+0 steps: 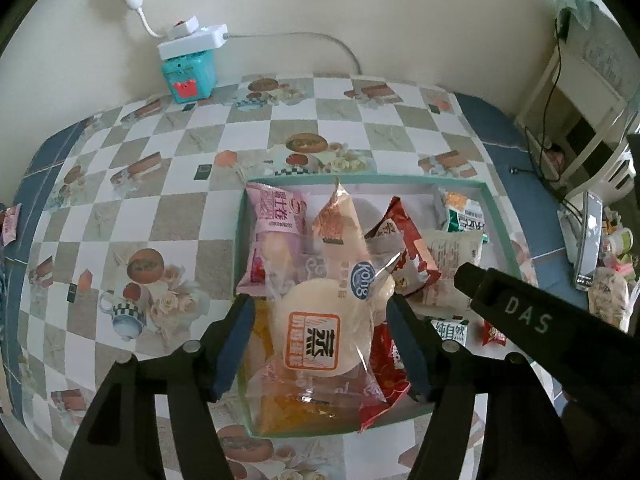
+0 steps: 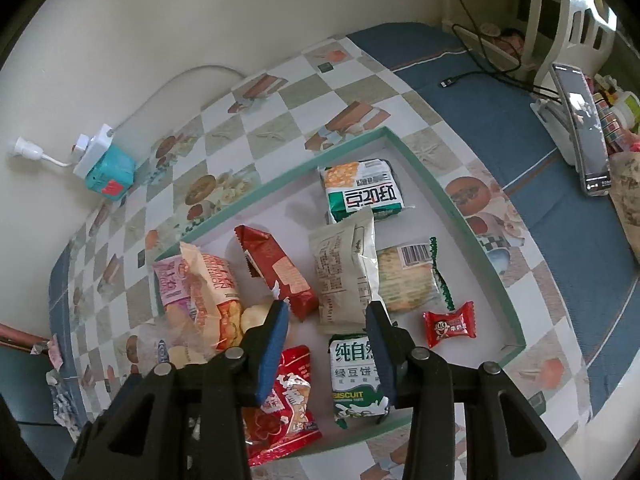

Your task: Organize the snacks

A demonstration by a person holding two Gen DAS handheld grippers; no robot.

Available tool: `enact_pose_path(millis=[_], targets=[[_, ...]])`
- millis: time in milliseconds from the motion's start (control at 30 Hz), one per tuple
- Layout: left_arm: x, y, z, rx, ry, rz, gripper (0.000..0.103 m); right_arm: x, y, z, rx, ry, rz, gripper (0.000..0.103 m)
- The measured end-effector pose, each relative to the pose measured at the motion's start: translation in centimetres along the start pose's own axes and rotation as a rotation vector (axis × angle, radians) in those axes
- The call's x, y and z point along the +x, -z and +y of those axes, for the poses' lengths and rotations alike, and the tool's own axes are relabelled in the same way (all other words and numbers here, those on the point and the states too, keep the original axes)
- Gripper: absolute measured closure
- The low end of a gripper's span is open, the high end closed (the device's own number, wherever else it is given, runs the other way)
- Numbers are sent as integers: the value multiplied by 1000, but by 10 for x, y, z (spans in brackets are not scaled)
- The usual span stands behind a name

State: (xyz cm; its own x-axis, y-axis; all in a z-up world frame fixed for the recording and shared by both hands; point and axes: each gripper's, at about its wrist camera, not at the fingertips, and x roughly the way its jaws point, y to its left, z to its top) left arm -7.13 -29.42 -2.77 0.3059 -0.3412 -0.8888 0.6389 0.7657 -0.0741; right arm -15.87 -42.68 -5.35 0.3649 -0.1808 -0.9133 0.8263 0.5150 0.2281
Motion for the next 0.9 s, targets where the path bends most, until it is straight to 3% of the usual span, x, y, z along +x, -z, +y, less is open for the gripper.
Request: enact_pose_path(millis=[100,167,267,333,567,667,900], targets=[[-5,-1,8,-30,6,3,21,-1,0,0,-5,11,-4,51],[-9,-2,19,-63,4,6,21,-3,1,1,-8,18,-7,49],[-16,-3,40,-128,-20,-7,20,-5,3,4,-16,35,-14,37],[-20,-2,55,-165,-47,-12,14,-8,5,6,-22,43,-20,34],[-27,3,101,-261,-203,-42,13,-20,18,24,-83,74,-80,0],[-32,7,117,-280,-265,-41,13,-24,27,33,-104,80,-94,0],[-40,20,132,-277,-314,-26,13,-40,56,50,-163,87,-160,0]])
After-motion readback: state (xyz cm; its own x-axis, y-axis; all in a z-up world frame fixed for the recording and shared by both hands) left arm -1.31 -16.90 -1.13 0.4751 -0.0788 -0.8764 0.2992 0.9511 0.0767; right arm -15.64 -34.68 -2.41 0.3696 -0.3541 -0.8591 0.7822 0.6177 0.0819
